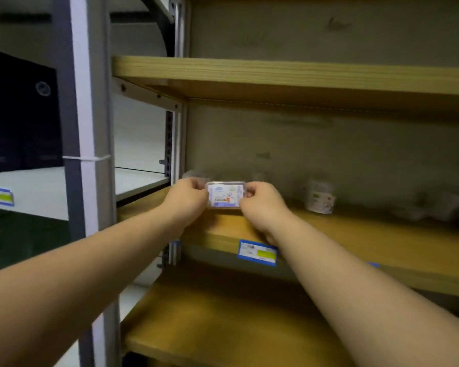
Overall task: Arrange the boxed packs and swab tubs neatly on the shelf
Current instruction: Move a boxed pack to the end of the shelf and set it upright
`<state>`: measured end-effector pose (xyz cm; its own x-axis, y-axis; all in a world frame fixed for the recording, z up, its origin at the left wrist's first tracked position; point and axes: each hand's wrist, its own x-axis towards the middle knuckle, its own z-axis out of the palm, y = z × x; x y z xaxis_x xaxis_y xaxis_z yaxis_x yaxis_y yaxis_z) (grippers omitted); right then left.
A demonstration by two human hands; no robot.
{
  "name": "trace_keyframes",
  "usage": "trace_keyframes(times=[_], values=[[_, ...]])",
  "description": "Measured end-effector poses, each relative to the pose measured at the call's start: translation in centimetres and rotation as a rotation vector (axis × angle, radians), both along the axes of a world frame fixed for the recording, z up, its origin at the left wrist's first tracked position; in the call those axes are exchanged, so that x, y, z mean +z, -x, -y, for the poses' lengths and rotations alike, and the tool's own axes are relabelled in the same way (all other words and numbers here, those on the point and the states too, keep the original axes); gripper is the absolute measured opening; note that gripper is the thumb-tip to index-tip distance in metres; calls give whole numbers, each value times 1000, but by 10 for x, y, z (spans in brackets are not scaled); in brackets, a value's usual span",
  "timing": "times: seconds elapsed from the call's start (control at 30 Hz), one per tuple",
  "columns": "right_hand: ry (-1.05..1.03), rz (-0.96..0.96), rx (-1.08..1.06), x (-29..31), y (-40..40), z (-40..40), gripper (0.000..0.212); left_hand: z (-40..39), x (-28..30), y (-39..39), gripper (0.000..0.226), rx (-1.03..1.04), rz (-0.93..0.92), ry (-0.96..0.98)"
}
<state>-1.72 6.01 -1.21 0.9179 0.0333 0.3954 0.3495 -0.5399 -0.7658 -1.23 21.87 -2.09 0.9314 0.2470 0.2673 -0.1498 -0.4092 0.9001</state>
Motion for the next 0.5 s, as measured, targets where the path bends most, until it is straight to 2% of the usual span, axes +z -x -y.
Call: trace_keyframes(times=[0.17, 0.37, 0.5], values=[[3, -54, 47, -10, -19, -68, 29, -71, -1, -20, 15, 41, 1, -70], [24, -93, 62, -9, -18, -67, 35, -84, -6, -28, 18, -66, -35, 32], [11, -101, 81, -8, -17, -67, 34, -82, -3, -25, 16, -57, -48, 4]])
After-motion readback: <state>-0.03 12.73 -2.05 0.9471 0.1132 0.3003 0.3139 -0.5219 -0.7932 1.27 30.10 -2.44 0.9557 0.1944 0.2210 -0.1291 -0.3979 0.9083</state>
